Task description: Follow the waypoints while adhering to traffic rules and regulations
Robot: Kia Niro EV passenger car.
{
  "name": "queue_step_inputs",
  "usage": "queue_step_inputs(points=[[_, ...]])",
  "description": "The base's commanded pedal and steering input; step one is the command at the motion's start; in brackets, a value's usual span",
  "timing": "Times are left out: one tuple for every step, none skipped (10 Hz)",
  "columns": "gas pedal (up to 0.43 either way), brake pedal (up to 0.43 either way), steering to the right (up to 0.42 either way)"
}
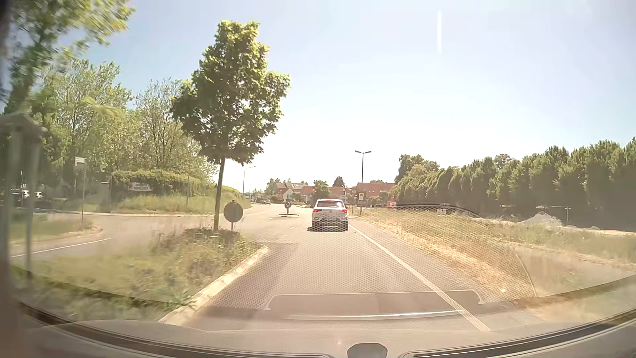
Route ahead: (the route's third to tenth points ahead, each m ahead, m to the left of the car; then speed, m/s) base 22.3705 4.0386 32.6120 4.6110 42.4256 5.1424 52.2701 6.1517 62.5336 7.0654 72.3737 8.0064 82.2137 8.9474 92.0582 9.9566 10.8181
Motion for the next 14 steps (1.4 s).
queue_step_inputs(points=[[0.000,0.043,-0.008],[0.000,0.055,-0.008],[0.000,0.061,-0.008],[0.000,0.073,-0.008],[0.000,0.073,-0.008],[0.000,0.079,-0.008],[0.000,0.091,-0.008],[0.000,0.104,-0.008],[0.000,0.122,-0.008],[0.000,0.128,-0.008],[0.000,0.140,-0.008],[0.000,0.177,-0.010],[0.000,0.189,-0.011],[0.000,0.201,-0.011]])
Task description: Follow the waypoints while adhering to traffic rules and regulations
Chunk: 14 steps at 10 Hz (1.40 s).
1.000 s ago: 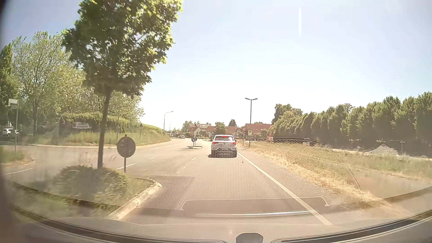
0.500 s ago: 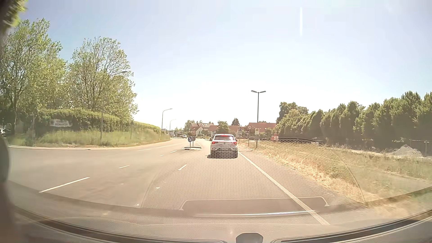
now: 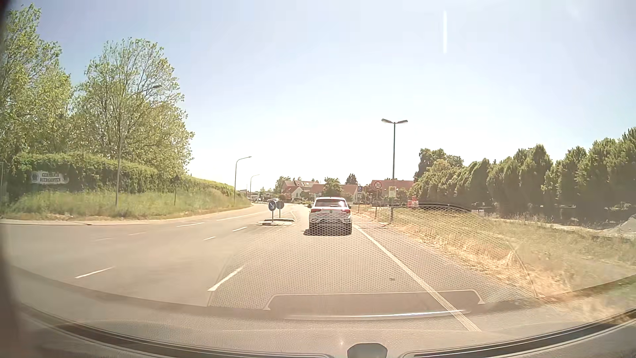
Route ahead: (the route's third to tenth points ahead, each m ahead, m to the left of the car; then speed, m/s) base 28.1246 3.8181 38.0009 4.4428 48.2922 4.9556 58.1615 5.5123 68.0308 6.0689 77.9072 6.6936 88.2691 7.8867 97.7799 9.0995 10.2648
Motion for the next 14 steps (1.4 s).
queue_step_inputs(points=[[0.000,0.207,-0.011],[0.000,0.213,-0.011],[0.000,0.220,-0.011],[0.000,0.226,-0.011],[0.000,0.232,-0.011],[0.000,0.238,-0.011],[0.000,0.244,-0.011],[0.000,0.250,-0.011],[0.000,0.256,-0.011],[0.000,0.256,-0.011],[0.000,0.262,-0.011],[0.000,0.262,-0.011],[0.000,0.268,-0.011],[0.000,0.268,-0.011]])
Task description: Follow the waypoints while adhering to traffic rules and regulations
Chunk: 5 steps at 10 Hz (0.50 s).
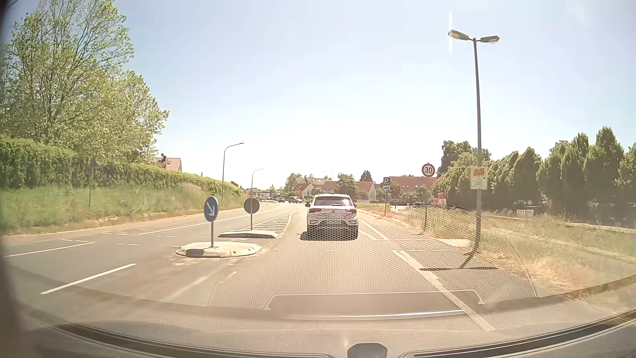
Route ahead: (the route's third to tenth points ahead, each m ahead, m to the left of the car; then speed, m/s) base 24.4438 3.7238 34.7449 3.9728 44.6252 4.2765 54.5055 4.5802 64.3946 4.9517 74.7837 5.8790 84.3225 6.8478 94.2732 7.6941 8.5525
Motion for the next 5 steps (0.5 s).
queue_step_inputs(points=[[0.000,0.268,-0.011],[0.000,0.274,-0.012],[0.000,0.274,-0.012],[0.000,0.274,-0.013],[0.000,0.268,-0.013]])
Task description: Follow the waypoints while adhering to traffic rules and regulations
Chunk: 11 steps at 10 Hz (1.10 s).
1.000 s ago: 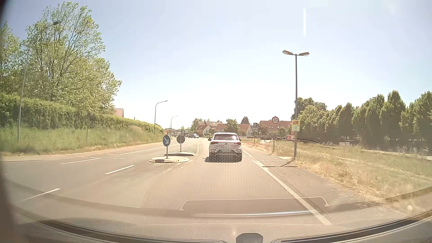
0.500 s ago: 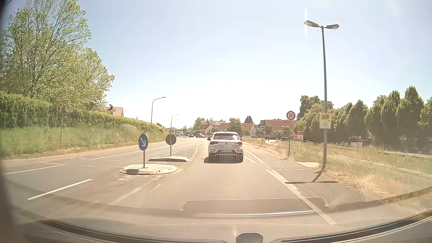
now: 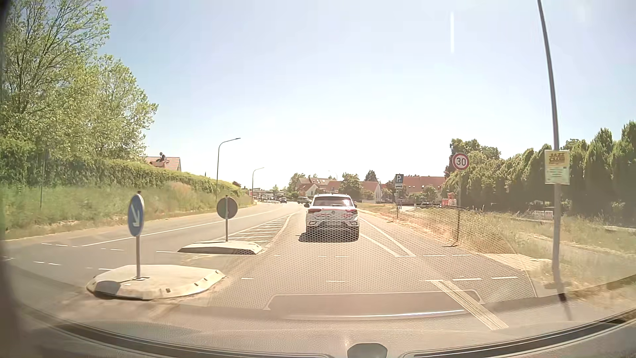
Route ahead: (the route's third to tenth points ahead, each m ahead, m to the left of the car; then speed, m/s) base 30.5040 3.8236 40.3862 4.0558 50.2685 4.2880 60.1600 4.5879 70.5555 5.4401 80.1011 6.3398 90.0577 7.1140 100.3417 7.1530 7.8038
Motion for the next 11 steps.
queue_step_inputs(points=[[0.000,0.274,-0.013],[0.000,0.274,-0.014],[0.000,0.268,-0.014],[0.000,0.268,-0.015],[0.000,0.268,-0.015],[0.000,0.262,-0.015],[0.000,0.250,-0.015],[0.000,0.220,-0.016],[0.000,0.189,-0.015],[0.000,0.165,-0.015],[0.000,0.128,-0.015]])
